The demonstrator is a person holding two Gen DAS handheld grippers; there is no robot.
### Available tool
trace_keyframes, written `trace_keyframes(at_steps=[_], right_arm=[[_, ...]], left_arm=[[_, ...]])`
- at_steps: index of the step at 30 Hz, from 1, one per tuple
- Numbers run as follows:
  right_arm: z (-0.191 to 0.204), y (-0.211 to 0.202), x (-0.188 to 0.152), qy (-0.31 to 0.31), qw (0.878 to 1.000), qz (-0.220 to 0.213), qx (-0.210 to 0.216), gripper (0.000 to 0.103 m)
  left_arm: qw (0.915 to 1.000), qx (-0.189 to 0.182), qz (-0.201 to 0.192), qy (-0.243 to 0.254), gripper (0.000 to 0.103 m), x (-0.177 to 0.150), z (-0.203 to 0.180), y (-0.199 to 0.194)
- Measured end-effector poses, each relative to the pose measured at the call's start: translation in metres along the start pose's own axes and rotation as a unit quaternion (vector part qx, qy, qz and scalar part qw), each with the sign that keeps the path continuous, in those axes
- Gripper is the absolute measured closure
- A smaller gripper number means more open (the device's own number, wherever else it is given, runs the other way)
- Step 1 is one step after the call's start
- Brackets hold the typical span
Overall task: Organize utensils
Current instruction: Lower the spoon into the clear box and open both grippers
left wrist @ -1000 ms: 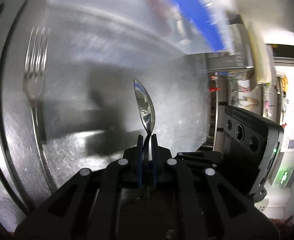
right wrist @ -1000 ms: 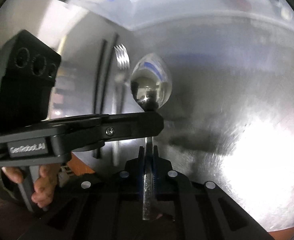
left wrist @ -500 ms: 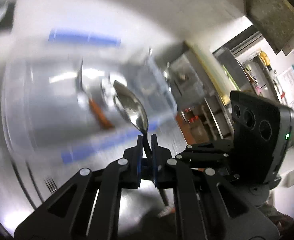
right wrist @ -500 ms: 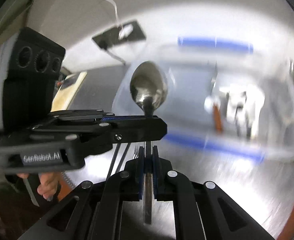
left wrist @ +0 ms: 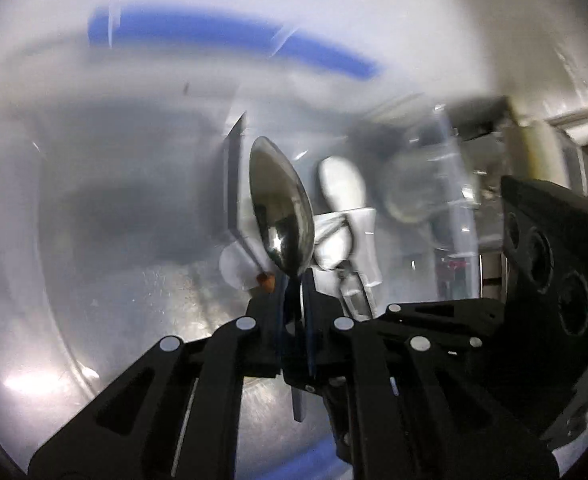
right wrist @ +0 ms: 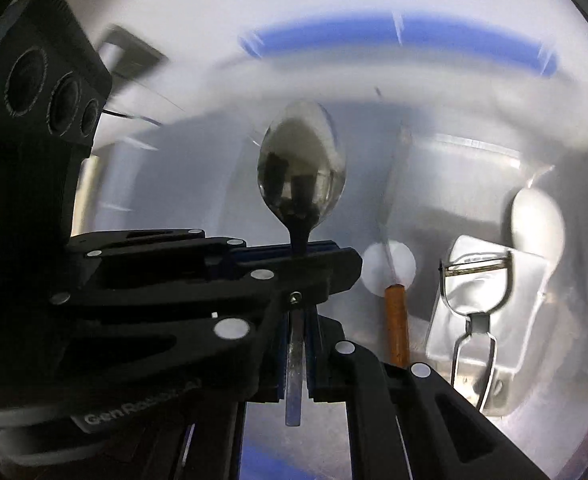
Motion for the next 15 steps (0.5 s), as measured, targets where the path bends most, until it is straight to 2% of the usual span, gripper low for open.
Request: trace_keyframes(at_steps=[4,9,11,13,15], right_arm=[[-0.018,0.031,0.012,0.024,0.998,0.050,-0.003,0.095],[-0.031,0.058,0.011,0.037,0.996,0.086,-0.012,0.094],[-0.037,0.069,0.023,0.048,0.993,0.103,-0.012,0.094],[-0.038,0.070,0.023,0.053,0.993,0.103,-0.021,0.091],[-0.037,0.060,0.023,0.061,0.994,0.093,-0.007,0.091]], left_arm=[[0.9985,0.013,0.043,-0.032,0.096,0.002,0.019,0.029],[0.9943,0.025,0.088,-0.055,0.096,0.001,0.034,0.056],[0.9915,0.033,0.106,-0.069,0.096,0.000,0.039,0.064],[0.9884,0.050,0.120,-0.078,0.095,0.002,0.045,0.068],[0.9894,0.037,0.115,-0.081,0.095,0.000,0.046,0.064]])
Point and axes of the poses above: each gripper's, at about its wrist camera, not at the fingertips, and y roughly the way its jaws point, z to its left, x to its top, the point moved 3 cm from there along y, roughly the way its jaws point, and after that the axes turned 4 degrees about y, right-handed, at the moved point
